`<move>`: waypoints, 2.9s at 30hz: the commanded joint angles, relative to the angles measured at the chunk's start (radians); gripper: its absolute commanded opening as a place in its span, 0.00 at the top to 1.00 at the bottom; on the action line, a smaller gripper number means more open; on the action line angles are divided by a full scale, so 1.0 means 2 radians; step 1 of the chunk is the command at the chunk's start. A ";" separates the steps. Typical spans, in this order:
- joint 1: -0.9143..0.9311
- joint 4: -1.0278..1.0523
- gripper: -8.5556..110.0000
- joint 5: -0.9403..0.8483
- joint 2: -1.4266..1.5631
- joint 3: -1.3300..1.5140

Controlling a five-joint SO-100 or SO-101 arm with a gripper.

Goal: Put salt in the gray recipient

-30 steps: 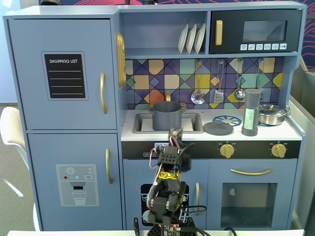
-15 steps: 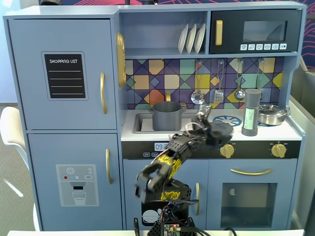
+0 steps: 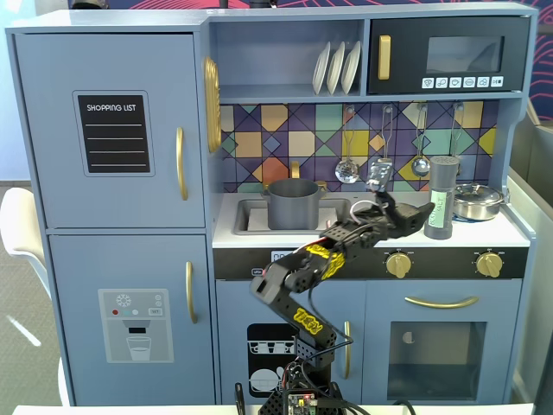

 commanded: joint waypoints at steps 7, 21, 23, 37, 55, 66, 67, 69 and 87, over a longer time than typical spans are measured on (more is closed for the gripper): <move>0.008 -0.026 0.45 0.016 -0.143 -0.156; 0.001 -0.034 0.48 0.018 -0.304 -0.317; -0.001 -0.038 0.48 0.016 -0.322 -0.335; -0.008 -0.024 0.52 0.021 -0.398 -0.421; -0.043 0.044 0.93 0.065 -0.356 -0.481; -0.173 0.294 0.93 0.534 -0.228 -0.554; -0.191 0.306 0.93 0.601 -0.217 -0.549; -0.228 0.332 0.93 0.732 -0.202 -0.545; -0.502 0.271 0.93 1.276 -0.253 -0.607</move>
